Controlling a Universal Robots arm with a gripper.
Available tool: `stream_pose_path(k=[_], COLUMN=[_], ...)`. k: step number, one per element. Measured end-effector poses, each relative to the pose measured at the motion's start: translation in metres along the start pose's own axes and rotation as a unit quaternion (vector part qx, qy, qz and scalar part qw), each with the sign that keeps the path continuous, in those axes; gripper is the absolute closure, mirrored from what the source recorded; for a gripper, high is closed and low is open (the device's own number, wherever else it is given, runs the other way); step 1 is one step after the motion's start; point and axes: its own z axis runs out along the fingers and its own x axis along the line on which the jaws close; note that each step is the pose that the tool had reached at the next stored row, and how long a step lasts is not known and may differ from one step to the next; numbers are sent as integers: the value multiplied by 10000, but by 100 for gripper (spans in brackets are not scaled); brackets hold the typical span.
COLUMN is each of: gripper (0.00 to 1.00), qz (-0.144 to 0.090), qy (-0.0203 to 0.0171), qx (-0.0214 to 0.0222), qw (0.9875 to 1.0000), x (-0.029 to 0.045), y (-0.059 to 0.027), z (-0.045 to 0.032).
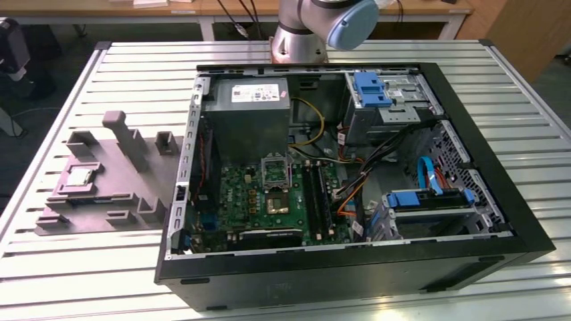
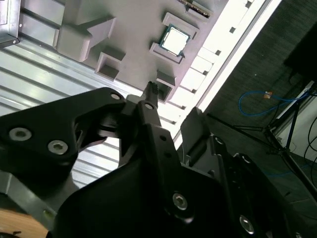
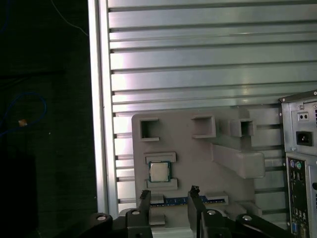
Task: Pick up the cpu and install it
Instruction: 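Pick up the cpu and move it towards the insertion slot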
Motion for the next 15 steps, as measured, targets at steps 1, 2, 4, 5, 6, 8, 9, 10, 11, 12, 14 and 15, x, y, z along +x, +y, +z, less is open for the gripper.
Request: stream_pose_path(k=[1, 2, 4, 5, 6, 8, 9, 10, 11, 12, 14, 15], gripper=[53, 53, 47, 47, 47, 47, 47, 47, 47, 47, 47, 47], qz=[0, 0, 0, 0, 0, 0, -1, -1, -2, -3, -4, -4], qy=[0, 0, 0, 0, 0, 0, 0, 0, 0, 0, 1, 0], qx=[0, 0, 0, 0, 0, 0, 0, 0, 0, 0, 1, 0], qw=[10000, 10000, 10000, 10000, 10000, 10000, 10000, 10000, 10000, 10000, 10000, 10000], x=[0, 0, 1, 1, 1, 1, 1, 1, 1, 1, 1, 1], y=[0, 0, 0, 0, 0, 0, 0, 0, 0, -1, -1, -1], z=[0, 0, 0, 0, 0, 1, 3, 5, 6, 9, 13, 17])
